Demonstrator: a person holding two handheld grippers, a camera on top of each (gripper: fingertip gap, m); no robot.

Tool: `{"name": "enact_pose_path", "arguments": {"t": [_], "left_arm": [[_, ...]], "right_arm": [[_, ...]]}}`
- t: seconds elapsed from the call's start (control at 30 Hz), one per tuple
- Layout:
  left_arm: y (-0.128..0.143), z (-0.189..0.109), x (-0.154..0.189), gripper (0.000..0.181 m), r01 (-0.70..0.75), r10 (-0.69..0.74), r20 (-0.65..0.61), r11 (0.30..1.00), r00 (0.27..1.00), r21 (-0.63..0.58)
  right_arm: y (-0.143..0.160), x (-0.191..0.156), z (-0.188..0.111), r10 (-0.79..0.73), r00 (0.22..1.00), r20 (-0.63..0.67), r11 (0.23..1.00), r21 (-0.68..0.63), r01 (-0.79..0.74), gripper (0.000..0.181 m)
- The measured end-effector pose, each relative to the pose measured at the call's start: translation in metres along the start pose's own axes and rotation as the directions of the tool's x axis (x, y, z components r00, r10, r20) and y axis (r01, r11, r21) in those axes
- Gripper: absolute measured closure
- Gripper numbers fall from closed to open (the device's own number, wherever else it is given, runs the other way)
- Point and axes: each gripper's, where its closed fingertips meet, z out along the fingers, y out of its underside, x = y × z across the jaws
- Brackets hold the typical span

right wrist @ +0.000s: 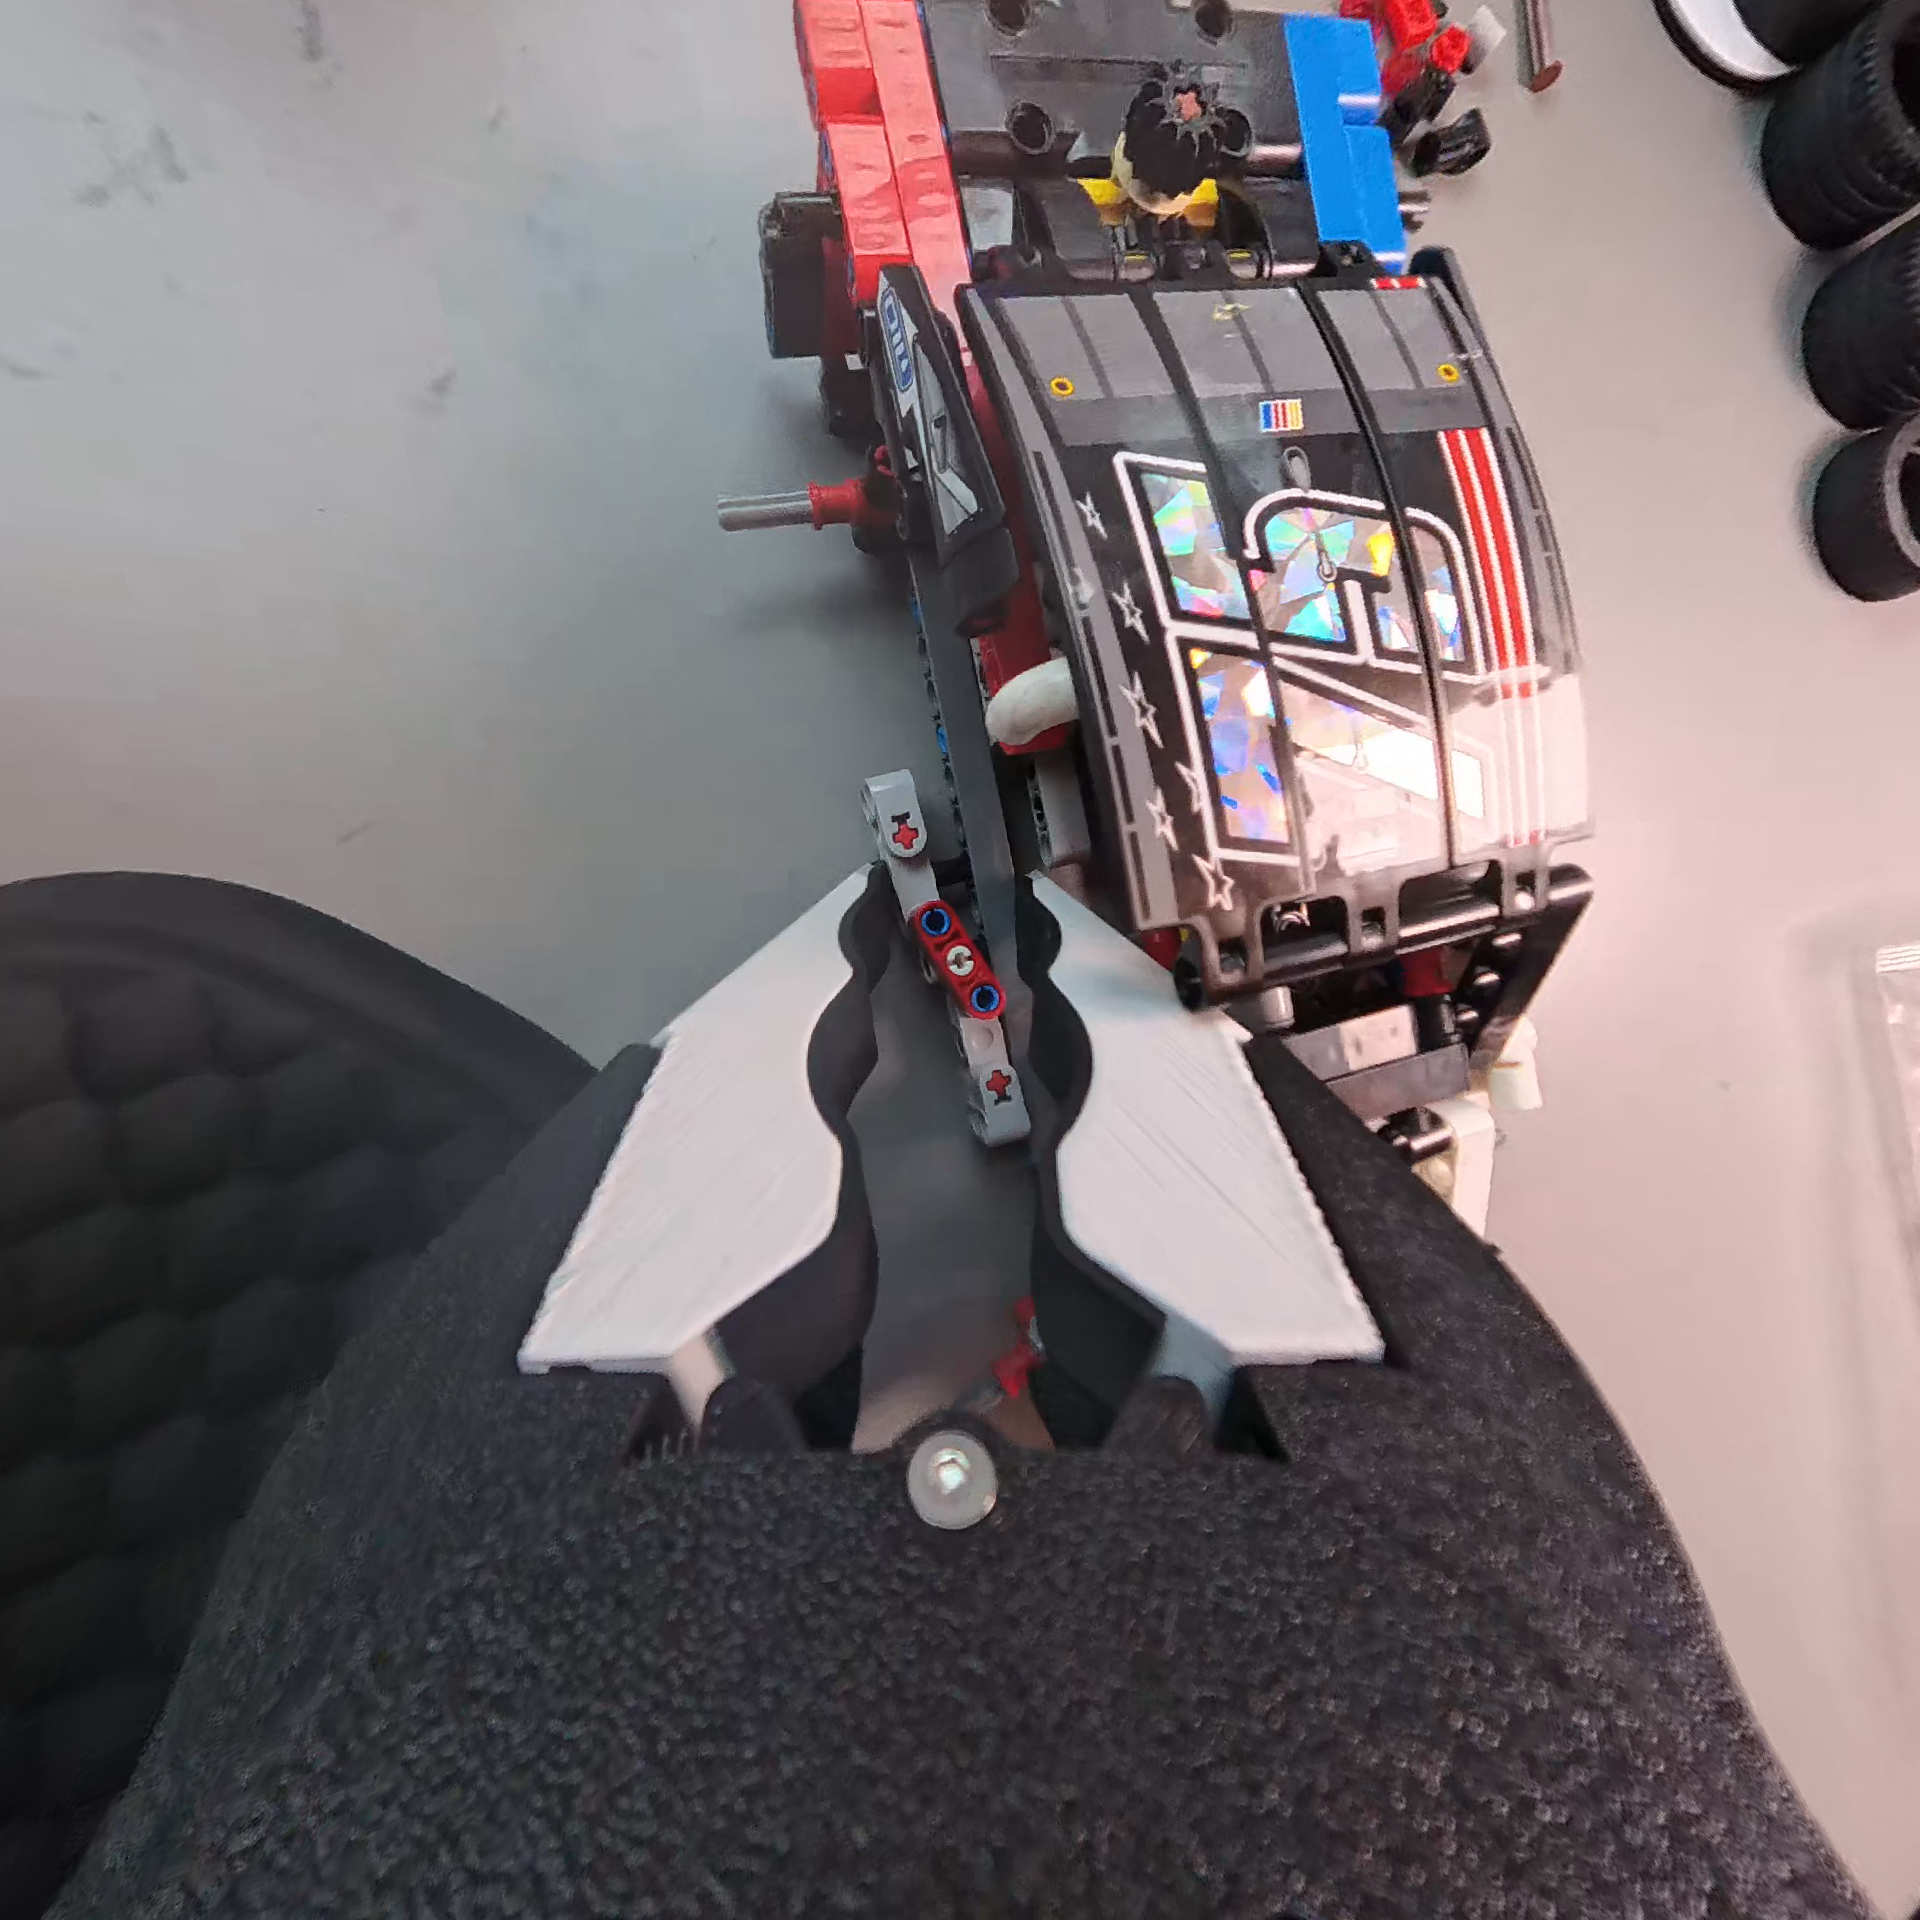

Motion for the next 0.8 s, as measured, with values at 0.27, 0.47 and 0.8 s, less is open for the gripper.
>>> {"name": "enact_pose_path", "arguments": {"t": [0.27,0.47,0.8], "left_arm": [[0.001,0.001,-0.002,0.143,0.005,-0.005,0.009,1.0,1.0,-0.005],[0.001,0.001,-0.002,0.143,0.015,-0.015,0.005,1.0,1.0,-0.003],[-0.001,-0.001,-0.004,0.143,0.012,-0.013,0.01,1.0,1.0,0.01]], "right_arm": [[0.009,-0.005,-0.012,-0.027,0.999,0.037,0.998,-0.051,0.029,0.144],[-0.021,-0.012,-0.053,0.033,0.994,0.102,0.997,0.063,-0.04,0.138],[-0.085,0.001,-0.082,0.106,0.959,0.264,0.961,0.22,-0.167,0.116]]}}
